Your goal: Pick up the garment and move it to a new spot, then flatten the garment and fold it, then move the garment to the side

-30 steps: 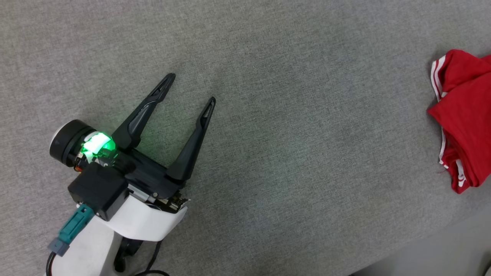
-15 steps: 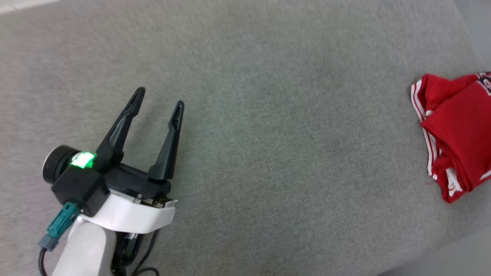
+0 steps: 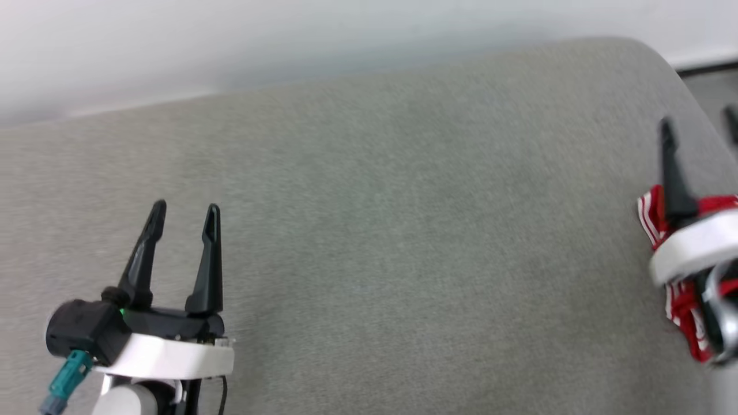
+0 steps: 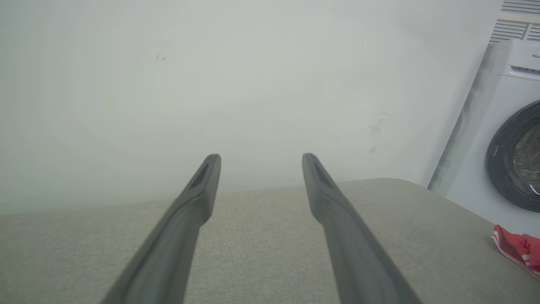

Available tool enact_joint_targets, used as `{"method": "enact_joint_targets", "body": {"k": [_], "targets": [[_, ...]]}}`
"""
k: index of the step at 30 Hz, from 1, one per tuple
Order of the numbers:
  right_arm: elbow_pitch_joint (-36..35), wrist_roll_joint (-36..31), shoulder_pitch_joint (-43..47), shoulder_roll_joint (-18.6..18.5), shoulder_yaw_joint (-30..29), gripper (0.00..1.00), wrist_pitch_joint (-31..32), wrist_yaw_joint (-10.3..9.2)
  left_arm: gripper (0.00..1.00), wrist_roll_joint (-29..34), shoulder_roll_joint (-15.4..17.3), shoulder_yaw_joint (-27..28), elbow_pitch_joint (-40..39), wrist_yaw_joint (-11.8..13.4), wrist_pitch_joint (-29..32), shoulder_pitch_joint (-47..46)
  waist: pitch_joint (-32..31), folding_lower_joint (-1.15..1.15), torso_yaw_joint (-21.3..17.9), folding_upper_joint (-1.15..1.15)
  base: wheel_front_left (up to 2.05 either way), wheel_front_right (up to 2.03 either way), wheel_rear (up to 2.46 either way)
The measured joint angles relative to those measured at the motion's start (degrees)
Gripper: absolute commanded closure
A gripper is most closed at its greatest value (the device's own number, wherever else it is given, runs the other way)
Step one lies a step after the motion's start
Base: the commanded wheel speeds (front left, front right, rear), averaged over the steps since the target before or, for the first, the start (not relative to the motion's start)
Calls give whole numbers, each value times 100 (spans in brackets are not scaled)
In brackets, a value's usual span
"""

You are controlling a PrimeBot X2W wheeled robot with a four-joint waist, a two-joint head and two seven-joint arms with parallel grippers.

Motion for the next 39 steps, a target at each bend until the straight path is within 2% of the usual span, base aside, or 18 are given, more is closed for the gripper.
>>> {"method": "enact_joint_targets", "body": {"k": [4,9,16,24,39], "targets": [[-250,121,616,601,35,0,-378,0,0,13,-137,62,89,0,0,238,-288,-1,247,0,0,0,0],[-227,322,1141,854,102,0,-798,0,0,54,-205,83,231,0,0,472,-551,-1,511,0,0,0,0],[261,397,1474,932,337,0,-1326,0,0,75,-314,127,556,0,0,642,-777,-1,714,0,0,0,0],[742,739,1563,959,543,0,-1778,0,0,104,-347,31,899,0,0,705,-886,0,740,0,0,0,0],[939,904,1522,959,584,0,-1883,0,0,255,-447,226,716,0,0,708,-869,1,676,0,0,0,0]]}}
